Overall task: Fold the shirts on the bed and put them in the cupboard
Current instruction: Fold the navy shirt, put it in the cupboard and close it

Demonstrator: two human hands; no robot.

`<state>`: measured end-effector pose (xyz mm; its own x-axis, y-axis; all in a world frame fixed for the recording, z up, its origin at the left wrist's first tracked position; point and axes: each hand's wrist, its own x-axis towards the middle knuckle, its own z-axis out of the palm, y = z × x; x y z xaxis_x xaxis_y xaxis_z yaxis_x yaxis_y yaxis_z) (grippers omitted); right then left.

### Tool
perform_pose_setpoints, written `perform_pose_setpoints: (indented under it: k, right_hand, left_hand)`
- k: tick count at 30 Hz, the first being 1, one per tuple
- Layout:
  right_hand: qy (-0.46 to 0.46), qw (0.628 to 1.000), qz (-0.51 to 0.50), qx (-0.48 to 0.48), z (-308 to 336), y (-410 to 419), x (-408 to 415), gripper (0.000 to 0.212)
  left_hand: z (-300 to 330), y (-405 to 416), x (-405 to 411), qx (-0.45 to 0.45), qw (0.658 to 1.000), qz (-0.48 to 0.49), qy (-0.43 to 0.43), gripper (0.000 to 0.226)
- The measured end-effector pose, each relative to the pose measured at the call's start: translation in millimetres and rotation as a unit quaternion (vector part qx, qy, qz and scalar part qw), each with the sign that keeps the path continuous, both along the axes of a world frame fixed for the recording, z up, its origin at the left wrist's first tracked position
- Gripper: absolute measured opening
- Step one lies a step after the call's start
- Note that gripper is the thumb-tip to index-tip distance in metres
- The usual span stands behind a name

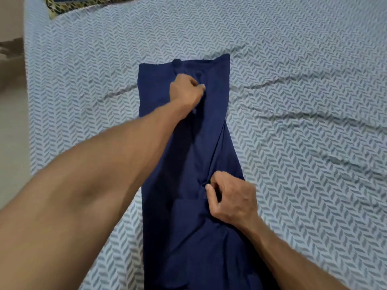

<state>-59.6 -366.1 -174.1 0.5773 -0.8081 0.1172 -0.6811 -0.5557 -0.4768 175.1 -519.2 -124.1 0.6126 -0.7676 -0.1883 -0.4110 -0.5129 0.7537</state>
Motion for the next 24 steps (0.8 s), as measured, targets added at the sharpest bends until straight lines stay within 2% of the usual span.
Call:
perform_pose_setpoints:
  k: [2, 4, 7, 10, 12, 17, 19, 21, 24]
  right_hand:
    - [-0.003, 1.0, 0.0, -0.008, -0.1, 0.0, 0.1, 0.021]
    - [-0.005, 1.0, 0.0, -0.016, -0.6, 0.0, 0.8, 0.021]
    - [-0.004, 1.0, 0.0, -0.024, -1.1, -0.2, 1.6, 0.02]
    - [-0.005, 1.0, 0.002, -0.026, -1.7, -0.7, 2.4, 0.019]
    - [-0.005, 1.0, 0.001, -0.027, -1.5, -0.6, 2.3, 0.019]
    - [-0.003, 1.0, -0.002, -0.026, -0.1, 0.0, 2.5, 0.019]
    - [-0.001, 1.0, -0.003, -0.026, -0.1, 0.2, 2.9, 0.019]
    - [0.0, 1.0, -0.004, -0.024, 0.0, 0.1, 3.5, 0.02]
    - [0.0, 1.0, -0.003, -0.026, -0.5, 0.1, 3.5, 0.02]
  left_hand:
    - [1.8, -25.1, -0.1, 0.014, 1.0, 0.006, 0.024, 0.036]
    - [6.2, -41.7, -3.3, 0.037, 0.999, -0.012, 0.009, 0.036]
    - [11.6, -58.1, -8.4, 0.044, 0.999, -0.012, 0.012, 0.007]
    - [16.9, -65.4, -7.5, -0.003, 0.995, 0.047, 0.09, 0.012]
    - [21.1, -66.3, -6.0, -0.001, 0.992, 0.049, 0.12, 0.017]
    - [30.1, -56.2, -11.3, 0.123, 0.989, -0.077, 0.026, 0.023]
    - [30.5, -55.1, -15.5, 0.161, 0.981, -0.105, 0.008, 0.016]
    - [33.7, -54.6, -18.0, 0.146, 0.984, -0.098, 0.04, 0.009]
    - [40.0, -54.0, -11.5, 0.057, 0.983, -0.012, 0.173, 0.023]
